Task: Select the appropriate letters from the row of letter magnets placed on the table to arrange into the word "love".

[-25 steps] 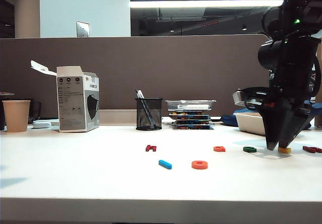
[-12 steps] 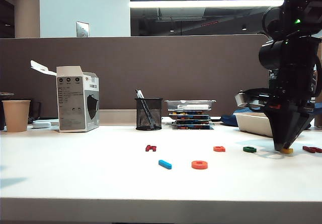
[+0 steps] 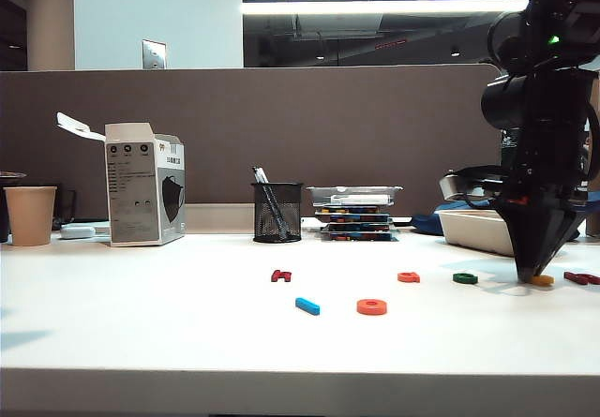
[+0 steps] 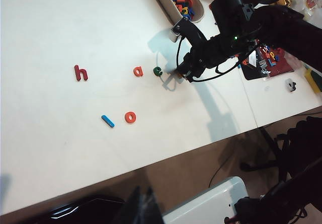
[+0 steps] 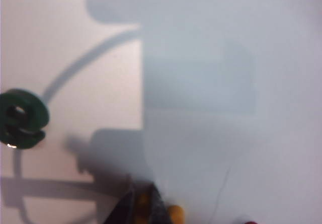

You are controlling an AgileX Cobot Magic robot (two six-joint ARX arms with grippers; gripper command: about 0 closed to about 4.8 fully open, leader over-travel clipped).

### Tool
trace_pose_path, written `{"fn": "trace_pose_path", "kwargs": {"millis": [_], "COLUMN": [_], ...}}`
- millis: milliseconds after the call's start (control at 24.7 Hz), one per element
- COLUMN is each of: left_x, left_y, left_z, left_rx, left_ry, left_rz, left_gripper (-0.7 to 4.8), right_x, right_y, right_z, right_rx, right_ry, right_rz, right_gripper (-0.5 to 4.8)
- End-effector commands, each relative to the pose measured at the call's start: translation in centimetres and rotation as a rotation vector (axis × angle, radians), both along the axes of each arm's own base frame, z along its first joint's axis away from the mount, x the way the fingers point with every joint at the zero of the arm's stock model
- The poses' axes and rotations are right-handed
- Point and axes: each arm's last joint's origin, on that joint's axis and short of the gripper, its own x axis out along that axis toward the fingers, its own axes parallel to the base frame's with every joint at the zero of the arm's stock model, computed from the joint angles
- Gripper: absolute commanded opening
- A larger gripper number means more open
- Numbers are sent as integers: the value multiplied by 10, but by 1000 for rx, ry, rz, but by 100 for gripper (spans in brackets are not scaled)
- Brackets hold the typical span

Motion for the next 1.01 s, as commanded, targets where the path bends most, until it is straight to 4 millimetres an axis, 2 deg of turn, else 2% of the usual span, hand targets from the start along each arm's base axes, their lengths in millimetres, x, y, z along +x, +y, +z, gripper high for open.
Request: {"fn": "trace_pose_path", "kwargs": {"millis": [41,203,365,527,730,851,1014], "left_x": [-1,-1,-1,-1,-1,-1,-1], "left_y": [1,1,1,1,1,1,1], "left_z": [2,2,2,2,2,2,2], "left_rx": [-2,-2,-2,-2,-3,-4,-4], "left_ry": [-13,-14,-13,-14,-14,-13,-13], "left_rz": [-1,0,-1,0,-1,-3,-3], "left_gripper": [-5,-5,-5,-5,-5,-5,-5], "right_x": [-1,-2,-7,-17,-28,-40,-60], "right_y": [-1,0,6,17,19,18,15], "right_z": [-5,-1,11,37,64,76,76], "right_rx": [-35,-24,5,59,154,201,220], "right_ry": [22,16,1,-59,-110,-133,-158], "right_rz": [-12,-38,-21,-20,-41,-73,-114], "right_gripper": [-8,-8,-8,-8,-8,-9,-9]}}
